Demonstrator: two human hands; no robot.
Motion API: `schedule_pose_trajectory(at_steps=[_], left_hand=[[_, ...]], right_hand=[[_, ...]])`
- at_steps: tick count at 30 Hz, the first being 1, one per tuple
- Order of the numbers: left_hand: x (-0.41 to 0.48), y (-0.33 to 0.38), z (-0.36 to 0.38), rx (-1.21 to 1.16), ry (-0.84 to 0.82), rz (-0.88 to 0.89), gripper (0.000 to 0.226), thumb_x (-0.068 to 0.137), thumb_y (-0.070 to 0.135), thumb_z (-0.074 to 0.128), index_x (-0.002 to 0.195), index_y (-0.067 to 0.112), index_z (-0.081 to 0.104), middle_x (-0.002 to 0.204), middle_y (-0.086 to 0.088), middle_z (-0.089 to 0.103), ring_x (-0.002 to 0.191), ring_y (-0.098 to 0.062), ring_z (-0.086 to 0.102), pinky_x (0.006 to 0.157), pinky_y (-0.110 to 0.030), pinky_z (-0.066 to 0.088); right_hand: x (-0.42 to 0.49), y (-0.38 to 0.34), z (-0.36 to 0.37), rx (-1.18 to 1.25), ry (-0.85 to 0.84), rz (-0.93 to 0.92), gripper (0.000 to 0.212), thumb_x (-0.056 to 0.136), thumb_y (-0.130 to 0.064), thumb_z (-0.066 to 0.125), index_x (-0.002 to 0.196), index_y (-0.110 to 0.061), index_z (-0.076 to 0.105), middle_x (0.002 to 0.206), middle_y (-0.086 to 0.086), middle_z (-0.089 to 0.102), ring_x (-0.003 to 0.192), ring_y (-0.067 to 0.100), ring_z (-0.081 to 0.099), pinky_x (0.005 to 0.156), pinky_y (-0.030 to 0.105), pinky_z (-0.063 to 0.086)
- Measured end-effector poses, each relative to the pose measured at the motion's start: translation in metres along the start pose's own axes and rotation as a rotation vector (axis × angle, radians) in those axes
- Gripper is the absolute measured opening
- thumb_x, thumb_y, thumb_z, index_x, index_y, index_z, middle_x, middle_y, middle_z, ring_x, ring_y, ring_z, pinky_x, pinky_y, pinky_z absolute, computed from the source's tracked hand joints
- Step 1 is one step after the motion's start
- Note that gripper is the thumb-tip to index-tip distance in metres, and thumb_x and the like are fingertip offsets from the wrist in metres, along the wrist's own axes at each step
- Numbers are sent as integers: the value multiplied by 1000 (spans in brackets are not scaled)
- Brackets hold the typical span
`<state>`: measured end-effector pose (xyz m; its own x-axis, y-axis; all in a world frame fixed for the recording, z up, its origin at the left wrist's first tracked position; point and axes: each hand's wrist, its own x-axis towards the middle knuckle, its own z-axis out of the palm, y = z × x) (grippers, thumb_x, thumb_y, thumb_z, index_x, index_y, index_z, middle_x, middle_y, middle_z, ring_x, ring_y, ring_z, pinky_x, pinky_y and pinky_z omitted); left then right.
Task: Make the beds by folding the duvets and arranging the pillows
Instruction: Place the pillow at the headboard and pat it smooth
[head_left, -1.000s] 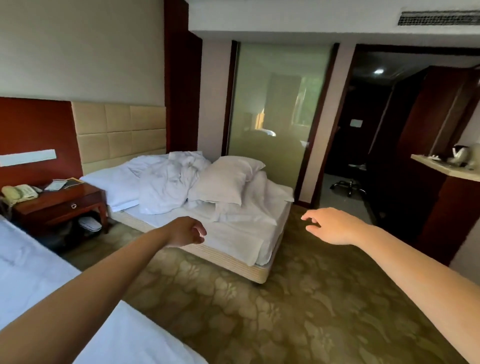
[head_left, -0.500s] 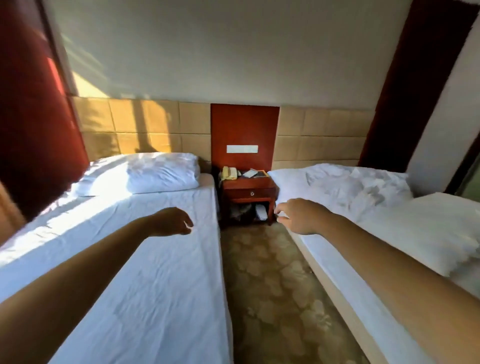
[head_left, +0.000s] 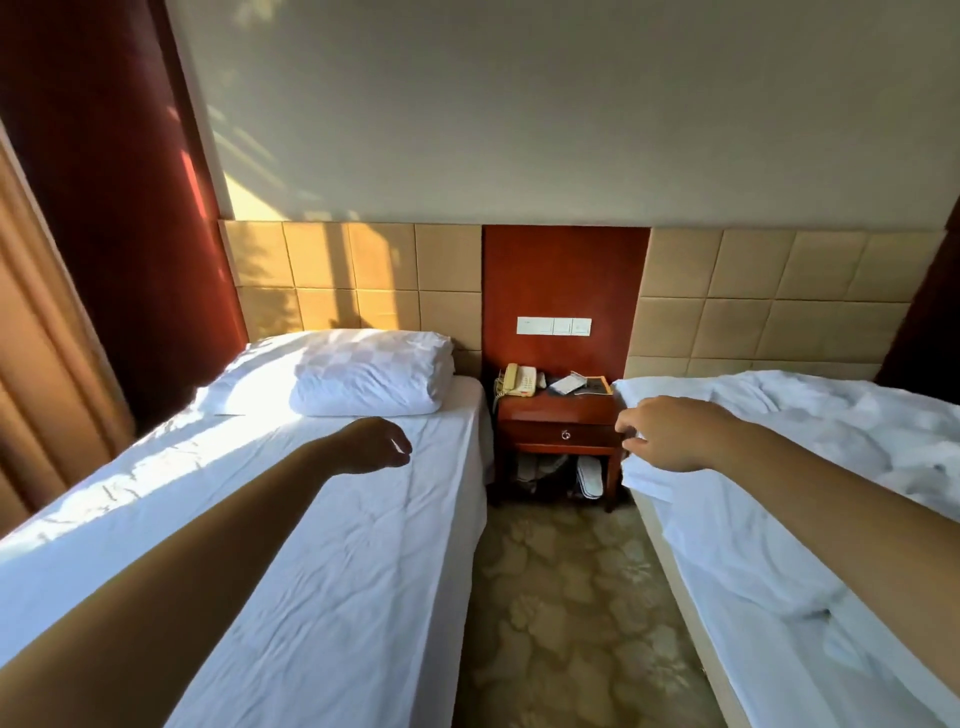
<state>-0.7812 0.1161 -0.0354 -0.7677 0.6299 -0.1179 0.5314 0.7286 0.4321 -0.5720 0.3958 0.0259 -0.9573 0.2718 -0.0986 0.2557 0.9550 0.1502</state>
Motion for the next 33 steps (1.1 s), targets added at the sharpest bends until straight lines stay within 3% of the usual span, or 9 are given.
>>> schedule_pose_trajectory(at_steps=[4,10,13,18,25,29,33], left_hand=[[88,40,26,54,-22,-20,26,91,25,61,113,14,66,113,-7,65,95,-14,56,80,-18,39],[197,53,31,23,-13,-209,26,91,22,59,113,10,66,115,-10,65,89,-13,57,67,-12,41],[238,49,26,20,47,-318,25,91,26,59,112,16,67,116,-4,64,100,-16,58,78,-17,40],[291,24,27,15,36,-435,25,92,27,57,114,19,66,115,0,64,93,-9,54,84,-17,39],[415,-62,-30,84,82,-596,29,94,29,54,120,18,63,123,0,60,112,-15,55,92,-18,38],[509,-126,-89,82,244,-637,26,93,23,56,115,14,67,124,-1,62,112,-15,57,92,-17,37],[593,-160,-130,47,242,-671,25,93,23,56,113,15,67,124,0,62,114,-16,56,95,-20,37]], right_hand=[[95,66,21,-13,35,-87,30,98,-32,39,123,-21,54,122,4,57,106,21,55,88,32,46],[233,142,16,-93,33,-264,36,99,-34,38,133,-26,48,135,0,49,120,20,50,94,32,41],[312,161,-1,-100,62,-313,37,99,-33,36,133,-22,48,132,3,50,119,23,51,92,34,42],[443,140,0,-103,2,-513,37,99,-32,37,133,-20,48,135,7,48,121,26,49,97,39,43],[627,87,2,-144,5,-736,38,100,-32,37,134,-18,46,138,7,46,124,25,47,93,32,38],[747,80,-27,-158,4,-721,42,101,-33,34,139,-20,41,143,5,42,128,24,43,100,32,36],[872,80,-52,-70,33,-680,40,99,-36,36,136,-25,45,139,6,45,123,25,47,98,37,40]])
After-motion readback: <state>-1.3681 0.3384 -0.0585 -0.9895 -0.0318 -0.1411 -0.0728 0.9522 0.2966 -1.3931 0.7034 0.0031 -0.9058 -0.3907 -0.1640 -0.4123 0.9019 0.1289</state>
